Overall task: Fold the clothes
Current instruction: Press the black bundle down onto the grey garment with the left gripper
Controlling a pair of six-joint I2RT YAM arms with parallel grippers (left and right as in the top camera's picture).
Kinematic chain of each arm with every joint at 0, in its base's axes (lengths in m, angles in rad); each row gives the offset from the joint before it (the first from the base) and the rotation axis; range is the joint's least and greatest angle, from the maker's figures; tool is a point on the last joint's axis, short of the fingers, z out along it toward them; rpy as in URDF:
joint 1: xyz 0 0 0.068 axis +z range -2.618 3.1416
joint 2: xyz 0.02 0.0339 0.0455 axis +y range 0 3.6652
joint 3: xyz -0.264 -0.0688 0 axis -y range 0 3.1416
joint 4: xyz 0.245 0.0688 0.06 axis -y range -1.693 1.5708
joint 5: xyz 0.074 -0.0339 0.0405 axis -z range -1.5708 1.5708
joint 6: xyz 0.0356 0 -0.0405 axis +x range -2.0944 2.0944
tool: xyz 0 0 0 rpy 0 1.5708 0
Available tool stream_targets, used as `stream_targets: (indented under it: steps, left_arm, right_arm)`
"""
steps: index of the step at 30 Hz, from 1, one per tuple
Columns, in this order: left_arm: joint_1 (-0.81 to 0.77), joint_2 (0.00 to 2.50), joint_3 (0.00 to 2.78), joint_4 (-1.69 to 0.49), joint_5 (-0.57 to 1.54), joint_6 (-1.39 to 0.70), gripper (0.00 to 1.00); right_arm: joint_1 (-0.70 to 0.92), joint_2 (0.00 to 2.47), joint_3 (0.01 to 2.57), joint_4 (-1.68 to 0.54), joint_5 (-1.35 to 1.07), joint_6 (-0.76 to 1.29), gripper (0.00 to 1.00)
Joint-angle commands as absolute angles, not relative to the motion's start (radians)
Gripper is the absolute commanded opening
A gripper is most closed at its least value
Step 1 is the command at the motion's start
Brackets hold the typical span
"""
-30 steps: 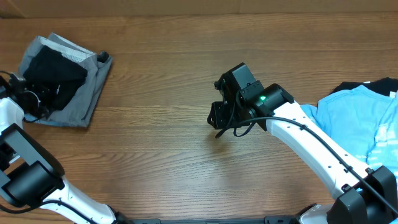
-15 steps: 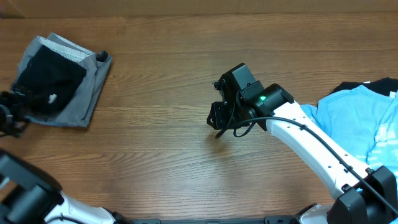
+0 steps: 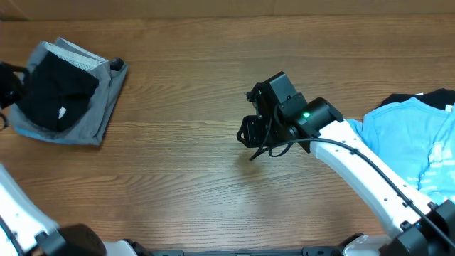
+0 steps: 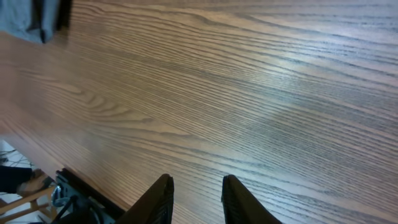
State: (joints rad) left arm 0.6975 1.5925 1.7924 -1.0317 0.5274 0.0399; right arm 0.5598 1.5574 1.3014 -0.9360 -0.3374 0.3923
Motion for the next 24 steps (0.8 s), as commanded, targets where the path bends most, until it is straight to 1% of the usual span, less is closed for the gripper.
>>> stream_targets:
  steps: [1,3,9,12,14,16,18,22,24]
  left_arm:
    - [0.679,1.710,1.785,-0.973,0.457,0.051,0.12]
    - [0.678,1.767,1.785,-0.948,0.456,0.052,0.11]
    - [0.661,1.996,1.785,-0.881,0.465,0.053,0.13]
    - [0.646,2.107,1.785,-0.830,0.472,0.053,0.24]
    - [0.635,2.168,1.785,-0.802,0.468,0.053,0.26]
    - [0.623,2.226,1.785,-0.783,0.468,0.053,0.34]
    - [0.616,2.262,1.785,-0.780,0.469,0.053,0.37]
    - [0.613,2.249,1.790,-0.793,0.516,0.053,0.45]
    - [0.615,2.209,1.808,-0.815,0.544,0.054,0.47]
  right_arm:
    - [0.561,1.520,1.305,-0.934,-0.345,0.396,0.30]
    - [0.561,1.520,1.305,-0.934,-0.345,0.396,0.30]
    - [0.561,1.520,1.305,-0.933,-0.345,0.397,0.30]
    - [0.561,1.520,1.305,-0.937,-0.345,0.397,0.30]
    - [0.561,1.520,1.305,-0.939,-0.345,0.397,0.30]
    - [0.561,1.520,1.305,-0.945,-0.345,0.413,0.30]
    - [0.561,1.520,1.305,-0.949,-0.345,0.420,0.30]
    - [0.561,1.520,1.305,-0.957,-0.344,0.419,0.29]
    - [0.561,1.520,1.305,-0.956,-0.344,0.419,0.29]
